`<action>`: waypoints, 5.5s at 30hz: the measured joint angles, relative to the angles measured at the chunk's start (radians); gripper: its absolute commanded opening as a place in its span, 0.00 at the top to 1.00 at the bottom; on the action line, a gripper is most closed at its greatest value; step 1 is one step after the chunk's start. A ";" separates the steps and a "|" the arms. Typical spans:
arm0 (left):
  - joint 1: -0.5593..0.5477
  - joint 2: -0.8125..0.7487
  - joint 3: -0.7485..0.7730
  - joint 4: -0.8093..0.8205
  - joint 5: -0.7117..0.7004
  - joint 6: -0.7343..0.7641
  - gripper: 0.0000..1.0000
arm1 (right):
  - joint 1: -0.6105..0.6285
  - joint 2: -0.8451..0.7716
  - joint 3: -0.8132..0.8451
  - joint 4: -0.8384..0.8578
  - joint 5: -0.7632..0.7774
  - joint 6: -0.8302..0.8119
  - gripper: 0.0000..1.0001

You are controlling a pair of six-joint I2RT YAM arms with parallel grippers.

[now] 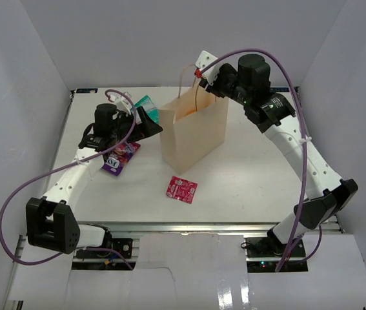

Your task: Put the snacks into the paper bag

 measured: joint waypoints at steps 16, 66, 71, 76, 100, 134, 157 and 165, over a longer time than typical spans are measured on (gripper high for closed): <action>-0.003 -0.023 0.000 -0.056 -0.105 0.052 0.02 | 0.000 -0.097 -0.056 -0.106 -0.223 0.057 0.28; 0.526 0.183 -0.482 0.298 -0.071 -0.162 0.63 | -0.149 -0.447 -0.935 -0.315 -0.686 -0.070 0.12; 0.526 0.190 -0.497 0.314 -0.068 -0.143 0.78 | -0.161 -0.441 -0.928 -0.315 -0.690 -0.070 0.12; 0.533 0.181 -0.506 0.309 -0.069 -0.128 0.95 | -0.171 -0.441 -0.928 -0.315 -0.690 -0.070 0.12; 0.529 -0.078 -0.183 0.170 -0.033 -0.269 1.00 | -0.189 -0.441 -0.913 -0.314 -0.706 -0.068 0.13; -0.196 0.282 0.895 0.001 -0.116 -0.394 1.00 | -0.208 -0.438 -0.914 -0.297 -0.712 -0.046 0.13; -0.360 0.317 0.772 -0.043 -0.455 -0.401 0.57 | -0.222 -0.454 -0.914 -0.330 -0.761 -0.121 0.10; -0.360 0.318 0.803 -0.046 -0.430 -0.400 0.32 | -0.205 -0.441 -0.914 -0.390 -0.809 -0.273 0.10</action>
